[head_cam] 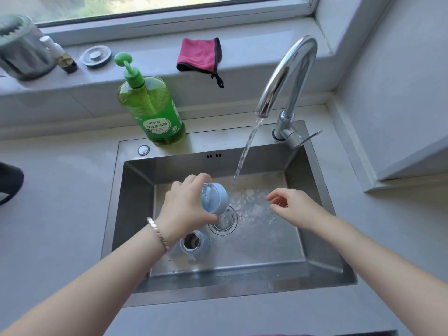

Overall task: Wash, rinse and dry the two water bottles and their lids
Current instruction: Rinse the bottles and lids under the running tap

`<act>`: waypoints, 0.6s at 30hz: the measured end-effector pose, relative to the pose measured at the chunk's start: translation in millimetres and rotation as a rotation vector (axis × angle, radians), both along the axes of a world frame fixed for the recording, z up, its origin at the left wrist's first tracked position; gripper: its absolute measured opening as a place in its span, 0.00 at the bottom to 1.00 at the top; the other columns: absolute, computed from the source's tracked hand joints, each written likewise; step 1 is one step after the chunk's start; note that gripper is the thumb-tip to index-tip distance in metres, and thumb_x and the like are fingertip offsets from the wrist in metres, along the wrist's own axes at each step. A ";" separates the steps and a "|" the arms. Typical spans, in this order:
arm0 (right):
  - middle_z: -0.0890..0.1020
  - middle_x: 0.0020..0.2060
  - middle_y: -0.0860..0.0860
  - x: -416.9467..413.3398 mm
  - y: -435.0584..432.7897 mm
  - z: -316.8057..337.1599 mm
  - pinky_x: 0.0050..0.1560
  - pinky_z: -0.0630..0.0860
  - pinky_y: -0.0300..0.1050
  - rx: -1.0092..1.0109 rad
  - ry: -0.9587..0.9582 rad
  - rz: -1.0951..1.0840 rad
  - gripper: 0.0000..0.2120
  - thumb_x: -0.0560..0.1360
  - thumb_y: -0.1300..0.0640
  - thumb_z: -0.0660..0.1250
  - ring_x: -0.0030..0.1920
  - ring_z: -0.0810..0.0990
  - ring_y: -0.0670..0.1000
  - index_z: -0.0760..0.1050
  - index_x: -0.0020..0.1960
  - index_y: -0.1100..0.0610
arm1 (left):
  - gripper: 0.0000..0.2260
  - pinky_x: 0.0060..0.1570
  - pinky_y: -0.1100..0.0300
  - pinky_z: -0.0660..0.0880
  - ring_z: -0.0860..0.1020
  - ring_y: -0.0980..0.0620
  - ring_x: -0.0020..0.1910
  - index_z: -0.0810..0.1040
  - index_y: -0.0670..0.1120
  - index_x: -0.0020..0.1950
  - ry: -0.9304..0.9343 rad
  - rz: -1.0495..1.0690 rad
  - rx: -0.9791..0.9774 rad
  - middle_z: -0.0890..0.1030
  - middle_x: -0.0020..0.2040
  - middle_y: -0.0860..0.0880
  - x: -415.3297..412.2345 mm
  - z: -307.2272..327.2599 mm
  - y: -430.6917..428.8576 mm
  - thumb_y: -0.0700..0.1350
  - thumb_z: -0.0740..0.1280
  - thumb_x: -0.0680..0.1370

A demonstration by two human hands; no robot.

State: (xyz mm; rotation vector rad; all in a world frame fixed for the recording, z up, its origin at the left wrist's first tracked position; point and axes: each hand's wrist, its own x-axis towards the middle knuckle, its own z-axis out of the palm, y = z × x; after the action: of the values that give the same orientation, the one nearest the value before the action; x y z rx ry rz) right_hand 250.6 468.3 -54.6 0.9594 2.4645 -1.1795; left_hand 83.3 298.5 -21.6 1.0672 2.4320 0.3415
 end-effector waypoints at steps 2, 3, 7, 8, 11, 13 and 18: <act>0.79 0.46 0.49 -4.5 -8.7 -2.4 0.47 0.70 0.37 0.016 -0.094 0.066 0.10 0.77 0.57 0.62 0.45 0.76 0.46 0.76 0.57 0.54 | 0.29 0.49 0.56 0.66 0.68 0.47 0.49 0.67 0.54 0.62 0.104 -0.056 -0.085 0.71 0.54 0.54 -7.5 6.0 -23.9 0.50 0.73 0.63; 0.80 0.47 0.49 -7.1 -13.6 -3.5 0.49 0.72 0.39 0.029 -0.139 0.104 0.11 0.77 0.56 0.62 0.47 0.77 0.48 0.76 0.58 0.55 | 0.29 0.48 0.56 0.67 0.67 0.47 0.49 0.67 0.53 0.62 0.118 -0.054 -0.102 0.71 0.54 0.54 -11.5 7.4 -36.2 0.50 0.73 0.63; 0.80 0.53 0.50 -23.5 -39.0 -2.0 0.55 0.73 0.44 0.092 -0.262 0.256 0.13 0.77 0.54 0.61 0.53 0.77 0.50 0.74 0.60 0.54 | 0.30 0.49 0.56 0.70 0.68 0.49 0.51 0.70 0.52 0.62 0.046 0.116 -0.016 0.71 0.53 0.53 -27.7 7.8 -92.2 0.48 0.75 0.62; 0.80 0.54 0.50 -29.2 -46.3 -1.0 0.55 0.73 0.44 0.103 -0.268 0.284 0.13 0.77 0.54 0.61 0.54 0.77 0.50 0.74 0.60 0.54 | 0.30 0.48 0.57 0.70 0.69 0.49 0.52 0.71 0.52 0.61 0.017 0.172 0.024 0.72 0.52 0.53 -32.1 5.7 -108.0 0.47 0.76 0.61; 0.81 0.52 0.49 -49.8 -69.5 1.1 0.53 0.72 0.43 0.129 -0.246 0.348 0.12 0.77 0.54 0.61 0.52 0.77 0.50 0.75 0.59 0.54 | 0.29 0.46 0.58 0.73 0.75 0.52 0.49 0.71 0.54 0.58 -0.113 0.430 0.175 0.74 0.52 0.52 -46.3 -3.0 -157.0 0.42 0.78 0.61; 0.81 0.51 0.49 -65.9 -85.3 1.8 0.53 0.73 0.42 0.136 -0.220 0.370 0.12 0.77 0.54 0.61 0.50 0.77 0.50 0.75 0.58 0.53 | 0.30 0.43 0.61 0.72 0.74 0.53 0.45 0.68 0.53 0.59 -0.183 0.613 0.281 0.73 0.53 0.50 -59.1 -9.3 -186.7 0.38 0.78 0.63; 0.80 0.47 0.48 -107.9 -126.3 2.2 0.52 0.74 0.43 0.120 -0.171 0.388 0.10 0.77 0.56 0.61 0.46 0.76 0.49 0.76 0.56 0.54 | 0.35 0.53 0.58 0.72 0.74 0.49 0.53 0.67 0.47 0.67 -0.154 0.881 0.378 0.71 0.62 0.45 -113.8 -44.0 -241.8 0.36 0.77 0.64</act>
State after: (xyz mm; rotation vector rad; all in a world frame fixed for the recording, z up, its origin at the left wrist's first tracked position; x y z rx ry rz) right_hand 142.8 342.0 -52.4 0.5444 2.4537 -0.7974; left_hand -30.5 56.7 -65.5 0.0045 2.6103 1.1417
